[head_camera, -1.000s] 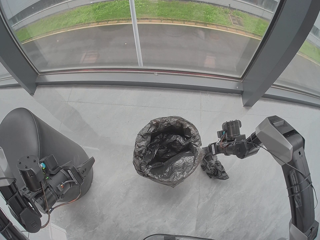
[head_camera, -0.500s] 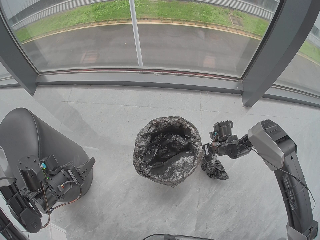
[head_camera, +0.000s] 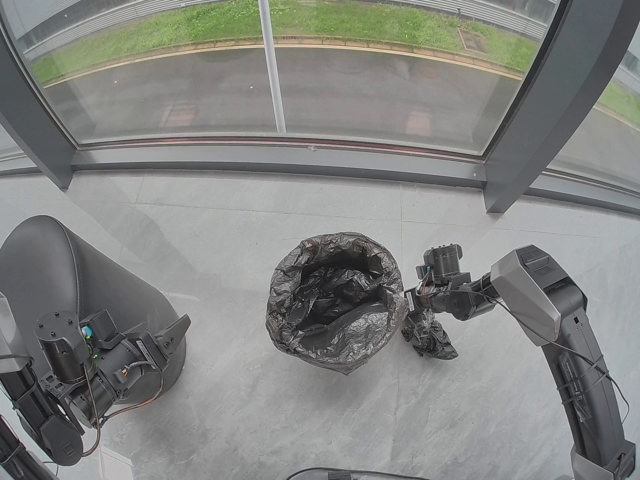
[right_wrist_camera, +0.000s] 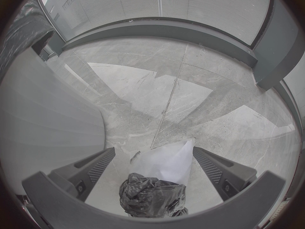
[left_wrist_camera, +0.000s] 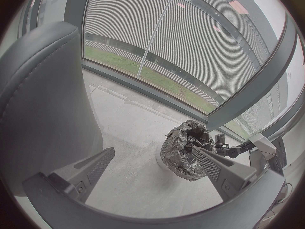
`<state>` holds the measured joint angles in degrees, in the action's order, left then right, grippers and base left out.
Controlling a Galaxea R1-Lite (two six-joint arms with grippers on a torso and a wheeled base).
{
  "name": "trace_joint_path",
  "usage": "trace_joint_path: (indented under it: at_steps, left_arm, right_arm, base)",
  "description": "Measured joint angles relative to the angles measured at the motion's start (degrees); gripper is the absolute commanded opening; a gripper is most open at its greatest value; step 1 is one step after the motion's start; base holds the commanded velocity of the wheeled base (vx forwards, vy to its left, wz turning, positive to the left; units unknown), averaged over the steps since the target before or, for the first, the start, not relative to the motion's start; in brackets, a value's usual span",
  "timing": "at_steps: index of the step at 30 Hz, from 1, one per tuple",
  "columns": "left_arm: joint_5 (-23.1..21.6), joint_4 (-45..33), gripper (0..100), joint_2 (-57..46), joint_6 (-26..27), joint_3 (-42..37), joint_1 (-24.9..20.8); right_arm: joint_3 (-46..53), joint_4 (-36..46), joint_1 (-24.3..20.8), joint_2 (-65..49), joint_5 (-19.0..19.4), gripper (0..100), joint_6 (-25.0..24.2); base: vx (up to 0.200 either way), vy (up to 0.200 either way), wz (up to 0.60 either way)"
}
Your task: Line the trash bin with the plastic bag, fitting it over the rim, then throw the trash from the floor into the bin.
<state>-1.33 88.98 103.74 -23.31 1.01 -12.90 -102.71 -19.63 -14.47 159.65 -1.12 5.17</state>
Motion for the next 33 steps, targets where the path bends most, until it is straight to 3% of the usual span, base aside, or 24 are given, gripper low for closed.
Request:
trace_joint_path:
  at_steps: [3,4,16,23,33]
  left_arm:
    - [-0.04,0.0,100,0.0,-0.56,0.0,-0.02]
    - [-0.06,0.0,100,0.0,-0.63,-0.02,-0.02]
    - [-0.09,0.0,100,-0.02,-1.02,0.0,-0.13]
    - [-0.09,0.0,100,-0.11,-1.02,0.0,-0.13]
    - [-0.09,0.0,100,-0.27,-1.02,0.0,-0.11]
  right_arm:
    - [-0.1,0.06,0.0,0.33,0.0,100,-0.02]
    - [-0.11,0.06,0.0,0.41,0.0,0,0.0]
    - [-1.49,0.0,-0.02,1.84,-0.13,0,-0.16]
    - [-1.79,-0.07,-0.05,1.22,-2.89,0,-0.44]
    - [4.23,-0.1,0.2,-8.16,-4.05,0,-0.74]
  base:
    - [0.0,0.0,0.0]
    - [0.0,0.0,0.0]
    - [0.0,0.0,0.0]
    - [0.0,0.0,0.0]
    - [0.0,0.0,0.0]
